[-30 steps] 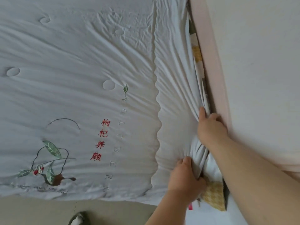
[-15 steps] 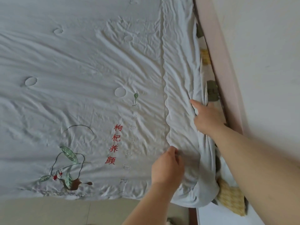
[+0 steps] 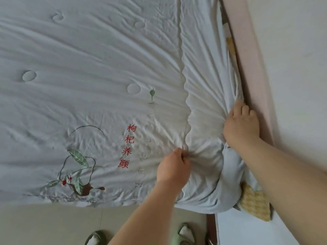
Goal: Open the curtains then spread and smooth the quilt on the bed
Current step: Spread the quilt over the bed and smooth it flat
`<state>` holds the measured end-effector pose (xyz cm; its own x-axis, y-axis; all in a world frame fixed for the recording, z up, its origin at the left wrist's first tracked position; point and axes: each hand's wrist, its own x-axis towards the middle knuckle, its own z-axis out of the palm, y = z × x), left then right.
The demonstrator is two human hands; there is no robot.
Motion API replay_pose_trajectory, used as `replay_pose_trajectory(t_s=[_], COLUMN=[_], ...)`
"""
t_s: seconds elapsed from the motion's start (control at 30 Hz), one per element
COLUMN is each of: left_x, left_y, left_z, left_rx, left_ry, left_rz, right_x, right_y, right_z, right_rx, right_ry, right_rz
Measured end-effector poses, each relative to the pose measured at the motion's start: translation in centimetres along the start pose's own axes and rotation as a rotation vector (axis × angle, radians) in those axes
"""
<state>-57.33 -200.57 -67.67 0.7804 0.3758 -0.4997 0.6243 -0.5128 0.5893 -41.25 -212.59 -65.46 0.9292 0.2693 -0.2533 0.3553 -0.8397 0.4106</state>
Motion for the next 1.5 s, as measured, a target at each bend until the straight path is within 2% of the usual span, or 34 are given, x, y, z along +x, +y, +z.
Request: replay_pose_trajectory(t_s=[0.13, 0.27, 0.33, 0.5, 0.57, 0.63, 0.7, 0.8, 0.87, 0.93, 1.07, 1.2, 1.3, 1.4, 1.5], left_x=[-1.2, -2.9, -3.6, -4.4, -4.5, -4.7, -5.1, -5.8, -6.1, -6.3, -6.5, -6.8, -6.7, -6.7, -6.8], left_y=[-0.9, -2.1, -2.8, -3.5, -4.0, -4.7, -5.4, -6.1, -6.1, -5.9, -5.5, -6.8, -8.9, -11.2, -13.9], left_z=[-0.7, -1.0, -1.1, -1.9, -2.0, -1.9, -1.6, -1.2, -1.2, -1.2, -1.8, -2.9, -4.5, -6.7, -9.1], left_rx=[0.028, 0.100, 0.122, 0.154, 0.162, 0.150, 0.123, 0.115, 0.124, 0.127, 0.171, 0.204, 0.196, 0.199, 0.193], left_ry=[0.024, 0.009, 0.007, 0.037, 0.039, 0.037, 0.043, 0.042, 0.037, 0.031, 0.016, 0.009, 0.061, 0.118, 0.193], left_rz=[-0.049, -0.085, -0.106, -0.064, -0.057, -0.078, -0.109, -0.123, -0.123, -0.129, -0.121, -0.100, -0.119, -0.157, -0.199], right_x=[-3.5, -7.3, -8.6, -9.3, -9.8, -10.4, -11.2, -11.9, -12.2, -12.3, -12.2, -13.7, -14.3, -13.4, -12.4], right_y=[-1.3, -1.0, -0.3, 3.6, 3.8, 3.1, 2.5, 1.5, 1.1, 2.1, 4.6, 2.5, -0.4, -4.0, -8.6], right_z=[-2.2, -3.1, -2.3, -0.8, -0.3, 0.2, 0.2, -0.4, 0.2, 0.7, 0.6, 1.8, 1.6, -0.3, -2.3], right_rx=[0.243, 0.384, 0.331, 0.031, 0.022, 0.186, 0.456, 0.744, 0.826, 0.740, 0.227, -0.011, -0.193, -0.257, -0.138], right_ry=[-0.200, -0.386, -0.373, -0.192, -0.160, -0.097, -0.085, -0.230, -0.303, -0.339, -0.197, -0.148, -0.097, -0.079, -0.076], right_rz=[0.050, 0.019, -0.005, 0.023, 0.017, -0.030, -0.057, -0.106, -0.169, -0.181, -0.060, -0.038, -0.054, -0.143, -0.248])
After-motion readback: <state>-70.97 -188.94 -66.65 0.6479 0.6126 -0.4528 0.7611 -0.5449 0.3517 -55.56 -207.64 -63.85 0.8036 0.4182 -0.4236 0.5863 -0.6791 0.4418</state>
